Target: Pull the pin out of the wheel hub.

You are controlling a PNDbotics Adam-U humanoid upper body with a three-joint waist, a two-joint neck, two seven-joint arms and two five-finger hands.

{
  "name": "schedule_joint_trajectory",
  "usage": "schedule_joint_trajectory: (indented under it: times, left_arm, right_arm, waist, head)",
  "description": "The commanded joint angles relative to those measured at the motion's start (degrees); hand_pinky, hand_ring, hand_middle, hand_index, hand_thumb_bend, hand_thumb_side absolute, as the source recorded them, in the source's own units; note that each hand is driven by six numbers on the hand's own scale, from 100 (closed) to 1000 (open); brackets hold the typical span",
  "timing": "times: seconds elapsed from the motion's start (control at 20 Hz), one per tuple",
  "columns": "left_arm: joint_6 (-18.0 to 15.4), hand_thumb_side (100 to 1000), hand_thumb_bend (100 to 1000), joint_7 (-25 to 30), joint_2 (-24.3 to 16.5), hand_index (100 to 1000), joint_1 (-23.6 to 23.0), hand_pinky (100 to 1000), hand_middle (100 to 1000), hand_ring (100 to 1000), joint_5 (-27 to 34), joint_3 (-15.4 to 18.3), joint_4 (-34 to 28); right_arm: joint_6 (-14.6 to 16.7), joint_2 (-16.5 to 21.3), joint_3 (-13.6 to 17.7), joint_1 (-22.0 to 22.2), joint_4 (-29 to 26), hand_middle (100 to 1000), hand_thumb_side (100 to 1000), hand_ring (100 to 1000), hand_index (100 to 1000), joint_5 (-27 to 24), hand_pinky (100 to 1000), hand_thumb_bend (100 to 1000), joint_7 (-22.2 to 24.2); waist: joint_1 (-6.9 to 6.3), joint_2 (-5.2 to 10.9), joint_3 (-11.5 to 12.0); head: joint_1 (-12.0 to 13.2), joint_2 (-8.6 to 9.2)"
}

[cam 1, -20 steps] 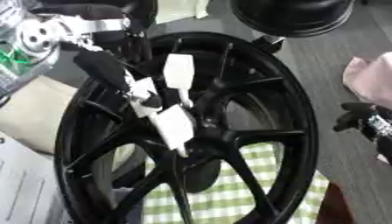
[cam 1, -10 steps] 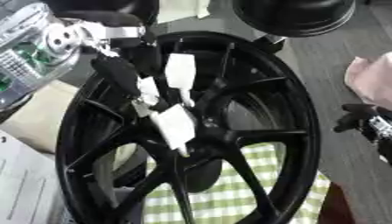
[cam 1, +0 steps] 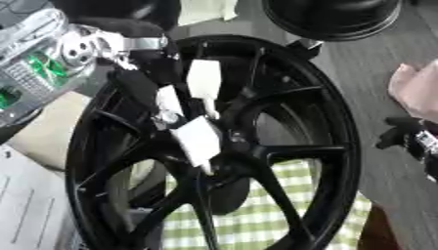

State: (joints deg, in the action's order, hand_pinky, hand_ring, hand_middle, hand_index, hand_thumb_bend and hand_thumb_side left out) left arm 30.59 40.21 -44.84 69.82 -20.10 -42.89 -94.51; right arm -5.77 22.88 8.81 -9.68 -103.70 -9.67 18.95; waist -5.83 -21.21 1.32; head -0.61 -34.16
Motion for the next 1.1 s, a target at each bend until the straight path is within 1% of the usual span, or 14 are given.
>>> schedule_joint_trajectory:
  times: [0.05,0.15,0.2,0.25,0.45,0.55,0.6,0.65,0.7,0.8,1.1]
  left_arm:
    - [11.0,374,647,11.8,-1.8,639,0.5,734,521,623,-0.5,0.2,0.3]
    - [10.8,374,627,11.8,-1.8,626,0.4,729,510,614,-0.8,0.1,0.5]
    - [10.8,368,572,11.8,-1.7,607,0.4,722,492,605,-0.9,0.2,0.6]
    - [10.8,364,556,11.8,-1.7,597,0.4,721,483,602,-1.0,0.3,0.7]
    - [11.2,361,543,11.8,-1.4,569,0.5,715,460,593,-0.2,0.8,0.4]
    - [11.2,300,497,11.8,-1.6,525,0.5,713,435,587,0.5,0.9,-0.1]
    - [11.2,284,486,11.8,-1.8,505,0.4,711,425,583,0.8,1.0,-0.4]
    - [11.3,283,485,11.8,-2.0,501,0.3,710,422,582,1.1,1.1,-0.8]
    - [11.4,265,462,11.8,-2.3,458,0.1,709,405,576,1.2,1.3,-1.2]
    - [11.5,259,444,11.8,-3.1,432,-0.3,708,392,571,1.5,1.9,-2.2]
    - [11.5,225,405,11.8,-5.1,390,-1.3,709,357,550,2.1,2.9,-4.7]
  right_arm:
    - [0.0,0.5,0.4,-0.2,-0.6,613,678,668,794,0.3,1000,100,0.1]
    - [0.0,0.5,0.4,-0.2,-0.6,613,679,668,794,0.3,1000,100,0.1]
    - [0.1,0.5,0.4,-0.1,-0.6,613,680,668,794,0.3,1000,100,0.1]
    - [0.1,0.5,0.4,-0.1,-0.6,613,681,668,794,0.3,1000,100,0.1]
    - [0.0,0.3,0.4,0.0,-0.5,614,681,669,794,0.5,1000,100,0.1]
    - [0.0,0.3,0.4,0.0,-0.5,614,682,669,795,0.6,1000,100,0.1]
    - [0.0,0.3,0.5,0.0,-0.5,614,682,669,795,0.6,1000,100,0.1]
    - [0.0,0.3,0.5,0.0,-0.5,614,682,669,795,0.6,1000,100,0.1]
    - [0.0,0.4,0.5,0.0,-0.5,614,684,669,795,0.6,1000,100,0.1]
    - [0.0,0.4,0.6,0.1,-0.4,614,684,670,795,0.5,1000,100,0.0]
    - [-0.1,0.5,0.7,0.0,-0.5,614,685,670,795,0.4,1000,100,-0.1]
  waist:
    - [0.26,0.91,0.1]
    - [0.29,0.91,0.1]
    - [0.31,0.91,0.1]
    - [0.33,0.91,0.2]
    - [0.41,0.91,0.2]
    - [0.4,0.9,0.2]
    - [0.39,0.9,0.2]
    - [0.38,0.89,0.2]
    - [0.35,0.9,0.2]
    - [0.29,0.93,0.2]
    - [0.14,1.1,0.2]
  head:
    - [0.3,0.63]
    - [0.4,0.66]
    - [0.5,0.65]
    - [0.5,0.66]
    - [0.5,0.7]
    - [0.5,0.68]
    - [0.5,0.69]
    - [0.5,0.69]
    - [0.5,0.65]
    - [0.5,0.68]
    - [0.6,0.77]
